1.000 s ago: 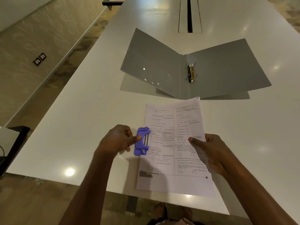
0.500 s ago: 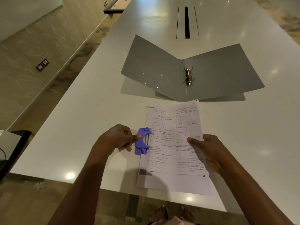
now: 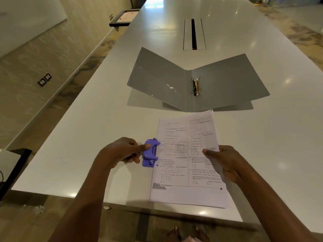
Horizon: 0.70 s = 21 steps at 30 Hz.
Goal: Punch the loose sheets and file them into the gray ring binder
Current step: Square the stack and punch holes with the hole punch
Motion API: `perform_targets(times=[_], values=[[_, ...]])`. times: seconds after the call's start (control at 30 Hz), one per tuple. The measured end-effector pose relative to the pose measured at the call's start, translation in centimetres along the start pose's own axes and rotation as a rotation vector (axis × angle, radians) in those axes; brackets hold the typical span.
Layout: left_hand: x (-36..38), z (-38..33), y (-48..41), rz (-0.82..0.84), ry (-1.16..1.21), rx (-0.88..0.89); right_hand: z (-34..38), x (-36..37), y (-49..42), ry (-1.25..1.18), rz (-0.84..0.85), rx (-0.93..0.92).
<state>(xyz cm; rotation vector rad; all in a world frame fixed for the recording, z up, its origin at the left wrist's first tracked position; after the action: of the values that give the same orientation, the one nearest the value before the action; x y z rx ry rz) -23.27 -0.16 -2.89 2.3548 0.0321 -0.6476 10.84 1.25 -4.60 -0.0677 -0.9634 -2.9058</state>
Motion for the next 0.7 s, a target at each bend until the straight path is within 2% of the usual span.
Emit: perform_targets(times=[0.3,0.47,0.57,0.7], values=[[-0.3,-0.1,0.9,0.035,0.08,0.023,-0.9,-3.5,0.6,-0.082,-0.002,0.011],[-0.5,-0.2,1.1,-0.026,0.204,0.086,-1.1,-5.9,0.8,-0.085,-0.013,0.007],[-0.3,-1.0,1.4,-0.166,0.196,0.163,-0.9,-7.0,1.3,-0.087,-0.022,-0.008],[0.0,-4.8,3.8,-0.536,0.038,0.4,-0.5,-8.4,2.0,-0.097,-0.024,-0.019]])
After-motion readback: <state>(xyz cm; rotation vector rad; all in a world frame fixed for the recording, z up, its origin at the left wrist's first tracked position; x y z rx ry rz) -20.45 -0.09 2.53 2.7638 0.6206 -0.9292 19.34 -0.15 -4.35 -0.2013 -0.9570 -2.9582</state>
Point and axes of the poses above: each hand's wrist, its own y-axis away from the middle knuckle, its own x-axis out of the palm, z = x × y, the point moved 8 cm from there along -y, towards the middle knuckle, and after that the axes turned 3 degrees about -z, right-handed, at the moved point
